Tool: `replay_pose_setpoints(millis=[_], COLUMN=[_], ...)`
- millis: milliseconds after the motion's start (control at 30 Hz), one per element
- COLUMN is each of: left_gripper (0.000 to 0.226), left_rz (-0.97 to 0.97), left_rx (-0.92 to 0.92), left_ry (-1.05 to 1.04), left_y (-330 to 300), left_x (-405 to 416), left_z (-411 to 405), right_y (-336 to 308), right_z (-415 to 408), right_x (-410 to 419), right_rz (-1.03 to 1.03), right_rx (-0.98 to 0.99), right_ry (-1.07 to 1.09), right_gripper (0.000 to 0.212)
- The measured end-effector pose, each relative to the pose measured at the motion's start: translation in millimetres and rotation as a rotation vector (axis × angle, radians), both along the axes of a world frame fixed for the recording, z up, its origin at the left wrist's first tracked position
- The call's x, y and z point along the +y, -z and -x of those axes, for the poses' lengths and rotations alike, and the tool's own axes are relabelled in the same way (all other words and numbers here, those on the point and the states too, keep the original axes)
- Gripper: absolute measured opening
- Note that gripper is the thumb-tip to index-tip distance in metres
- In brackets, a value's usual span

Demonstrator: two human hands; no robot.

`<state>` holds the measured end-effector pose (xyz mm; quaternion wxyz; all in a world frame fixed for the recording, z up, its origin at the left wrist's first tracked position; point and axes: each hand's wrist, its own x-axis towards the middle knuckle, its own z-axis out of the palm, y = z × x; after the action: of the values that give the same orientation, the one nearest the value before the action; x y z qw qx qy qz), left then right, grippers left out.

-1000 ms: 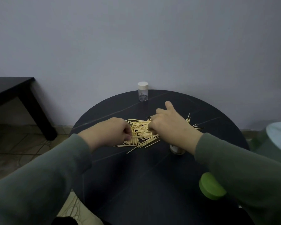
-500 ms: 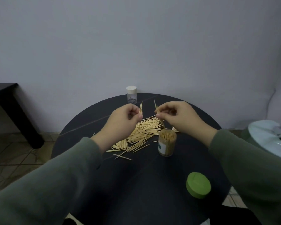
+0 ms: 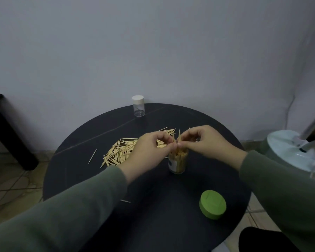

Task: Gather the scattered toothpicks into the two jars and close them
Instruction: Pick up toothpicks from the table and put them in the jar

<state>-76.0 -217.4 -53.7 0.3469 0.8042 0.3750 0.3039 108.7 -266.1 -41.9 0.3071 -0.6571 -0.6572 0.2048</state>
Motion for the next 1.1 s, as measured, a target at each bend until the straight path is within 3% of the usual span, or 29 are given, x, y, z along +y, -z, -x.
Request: replay_pose_setpoints(millis=[100,200,367,467,633,800,967,1100], left_gripper=[0.007,0.027,0.050,0.060,0.043,0.045,0.066,0.063], left_rz=[0.013,-0.129,-0.376,-0.472,-0.709,-0.667,-0.676,-0.744], left_rx=[0.088,0.104,0.224,0.311,0.277,0.290,0.505,0.450], left_ry=[0.001,0.059,0.324,0.385,0.332,0.376,0.451,0.351], left_y=[2.9,0.0,-1.2,3.0,3.3,8.2,9.9,9.7], left_x=[5.9,10.0,14.8,15.8,19.1,25.4,20.3,19.1], left_z=[-2.6,1.9,16.1,16.2,15.3,18.3,16.8,17.7], right_y=[1.8,0.0,-2.7,1.7,4.7,3.3,3.3,1.5], right_z=[-3.8,-8.0,-6.7,-1.2,2.0,1.9,1.8,3.1], right_x=[2.5,0.7,-9.5,-12.7,-11.8,-11.2,-12.3,-12.4], right_rz=[0.038,0.030,0.193,0.201,0.197,0.189,0.184,0.191], right_rx=[-0.070,-0.116,-0.209,-0.271,-0.255,-0.270,-0.271,-0.291], right_ry=[-0.006,-0.024,-0.058,-0.045,-0.072,-0.067,-0.077,-0.069], right_gripper=[0.017,0.030,0.082,0.081,0.065,0.070,0.063,0.066])
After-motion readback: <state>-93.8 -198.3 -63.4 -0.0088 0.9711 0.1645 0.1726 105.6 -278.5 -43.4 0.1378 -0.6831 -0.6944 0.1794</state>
